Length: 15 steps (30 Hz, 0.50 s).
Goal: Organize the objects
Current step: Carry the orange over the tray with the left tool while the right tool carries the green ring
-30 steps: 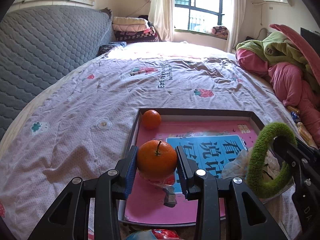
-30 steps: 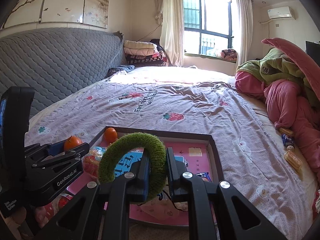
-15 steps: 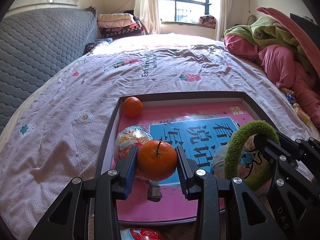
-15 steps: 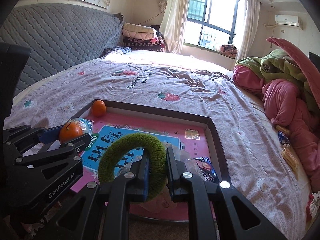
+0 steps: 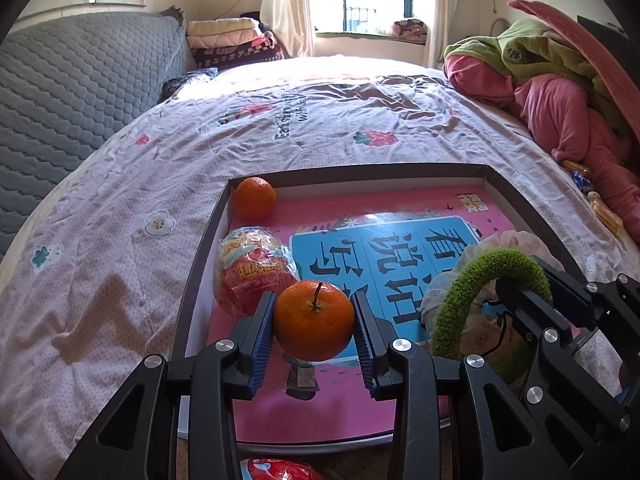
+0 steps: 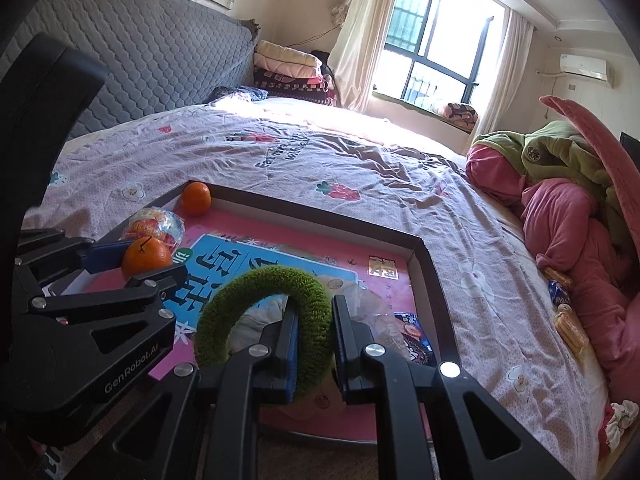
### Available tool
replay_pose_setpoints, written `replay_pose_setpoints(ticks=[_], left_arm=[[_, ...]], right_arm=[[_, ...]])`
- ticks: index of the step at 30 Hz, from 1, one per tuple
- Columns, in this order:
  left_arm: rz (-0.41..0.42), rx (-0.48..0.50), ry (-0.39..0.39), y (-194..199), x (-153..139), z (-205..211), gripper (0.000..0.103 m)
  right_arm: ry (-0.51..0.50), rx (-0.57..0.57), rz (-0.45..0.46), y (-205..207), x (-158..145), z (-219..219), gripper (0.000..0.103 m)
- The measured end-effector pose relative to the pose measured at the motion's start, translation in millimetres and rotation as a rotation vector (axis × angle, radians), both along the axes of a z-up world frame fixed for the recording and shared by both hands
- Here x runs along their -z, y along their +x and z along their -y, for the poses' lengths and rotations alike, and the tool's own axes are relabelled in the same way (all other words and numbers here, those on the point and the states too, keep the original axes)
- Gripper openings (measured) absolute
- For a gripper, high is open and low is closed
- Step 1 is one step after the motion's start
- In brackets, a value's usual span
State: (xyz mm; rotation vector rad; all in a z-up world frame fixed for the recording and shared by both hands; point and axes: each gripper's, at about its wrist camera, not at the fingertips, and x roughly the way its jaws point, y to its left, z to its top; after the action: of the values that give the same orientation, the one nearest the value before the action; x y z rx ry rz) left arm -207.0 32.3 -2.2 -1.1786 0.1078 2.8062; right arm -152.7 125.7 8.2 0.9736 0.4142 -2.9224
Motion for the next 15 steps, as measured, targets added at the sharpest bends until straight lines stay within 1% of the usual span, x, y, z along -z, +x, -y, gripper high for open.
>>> replay_pose_setpoints(ticks=[7,15], left_arm=[[0.020,-0.001,-0.005,-3.1,6.7,-0.7,0.038],[0.047,0.009,-0.008,-4.1,9.5,-2.5,0.039]], right_arm=[[0.041,0.004,-0.005,-2.1,8.7,5.1,0.015],[0.052,-0.009,0.004,-2.3,10.9,6.5,0.015]])
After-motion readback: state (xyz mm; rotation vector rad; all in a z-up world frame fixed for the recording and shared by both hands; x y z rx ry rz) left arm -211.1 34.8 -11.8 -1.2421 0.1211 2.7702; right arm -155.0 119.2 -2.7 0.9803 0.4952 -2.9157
